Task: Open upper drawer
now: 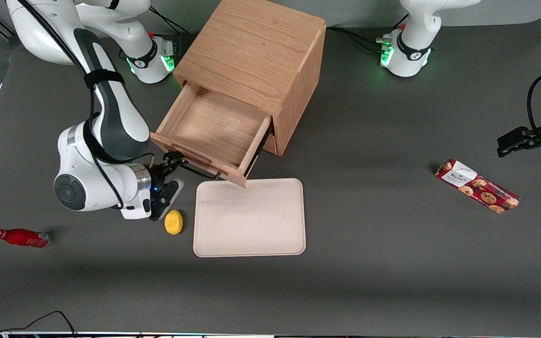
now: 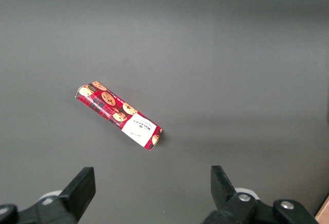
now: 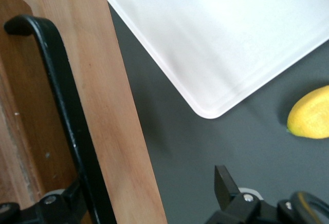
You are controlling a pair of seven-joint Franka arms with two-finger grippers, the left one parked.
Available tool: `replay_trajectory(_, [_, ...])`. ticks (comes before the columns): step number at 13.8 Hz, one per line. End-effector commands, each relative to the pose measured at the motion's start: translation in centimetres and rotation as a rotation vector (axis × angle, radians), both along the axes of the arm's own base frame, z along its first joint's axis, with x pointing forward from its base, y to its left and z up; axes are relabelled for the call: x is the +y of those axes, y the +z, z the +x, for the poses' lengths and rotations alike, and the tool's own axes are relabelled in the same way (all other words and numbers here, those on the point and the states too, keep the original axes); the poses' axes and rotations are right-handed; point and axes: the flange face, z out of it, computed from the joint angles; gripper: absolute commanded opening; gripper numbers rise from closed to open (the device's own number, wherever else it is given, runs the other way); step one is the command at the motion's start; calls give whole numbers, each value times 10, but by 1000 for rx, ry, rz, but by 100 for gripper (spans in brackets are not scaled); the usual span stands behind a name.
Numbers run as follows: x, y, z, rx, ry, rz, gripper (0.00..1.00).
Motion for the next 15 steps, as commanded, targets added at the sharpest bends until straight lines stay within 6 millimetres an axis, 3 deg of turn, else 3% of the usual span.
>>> replay_trajectory(1, [14, 2, 11, -34, 60, 25, 100])
replay_trajectory(9, [23, -1, 30, -72, 106, 58, 100])
replay_trajectory(15, [15, -2, 41, -95, 134, 80, 100])
